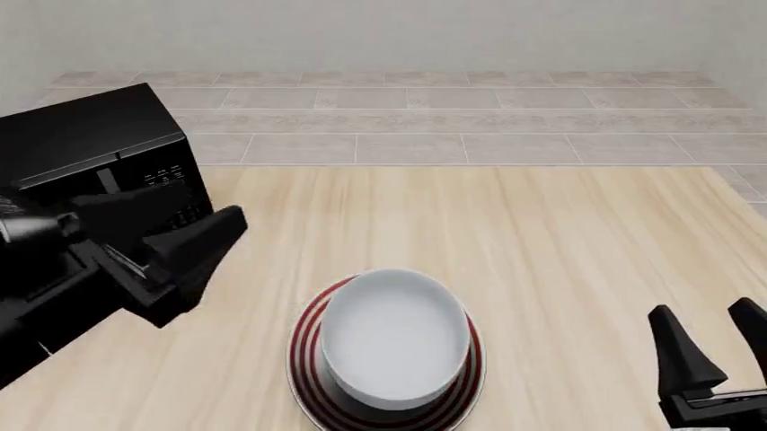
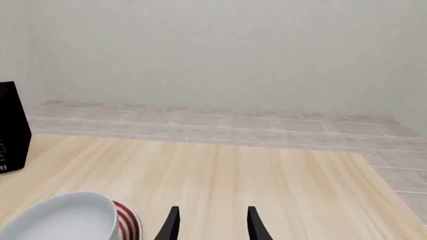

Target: Pick up the white bowl and put it on the plate.

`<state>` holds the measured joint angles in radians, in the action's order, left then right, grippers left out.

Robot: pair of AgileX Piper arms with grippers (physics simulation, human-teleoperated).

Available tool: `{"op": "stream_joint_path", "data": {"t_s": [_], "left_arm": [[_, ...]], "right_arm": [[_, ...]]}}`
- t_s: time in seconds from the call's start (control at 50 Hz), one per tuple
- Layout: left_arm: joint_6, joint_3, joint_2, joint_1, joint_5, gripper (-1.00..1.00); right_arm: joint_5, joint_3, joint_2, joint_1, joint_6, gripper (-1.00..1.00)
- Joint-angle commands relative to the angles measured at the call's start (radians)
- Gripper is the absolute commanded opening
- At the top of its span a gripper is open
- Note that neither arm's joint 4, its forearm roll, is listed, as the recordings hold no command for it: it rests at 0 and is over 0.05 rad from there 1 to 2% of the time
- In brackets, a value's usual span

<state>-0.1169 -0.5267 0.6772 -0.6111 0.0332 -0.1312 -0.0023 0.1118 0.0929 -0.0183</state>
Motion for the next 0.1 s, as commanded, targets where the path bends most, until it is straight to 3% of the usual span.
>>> {"op": "stream_joint_path", "data": {"t_s": [0.02,0.1], "left_arm": [[-0.009,-0.01,-0.195,0.06,-0.132,1.0],[-0.023,-0.022,-0.239,0.092,-0.172,1.0]], "right_arm": [[0.014,0.001,-0.021,0.002,0.009,1.0],[0.017,0.001,-0.024,-0.002,0.009,1.0]]}}
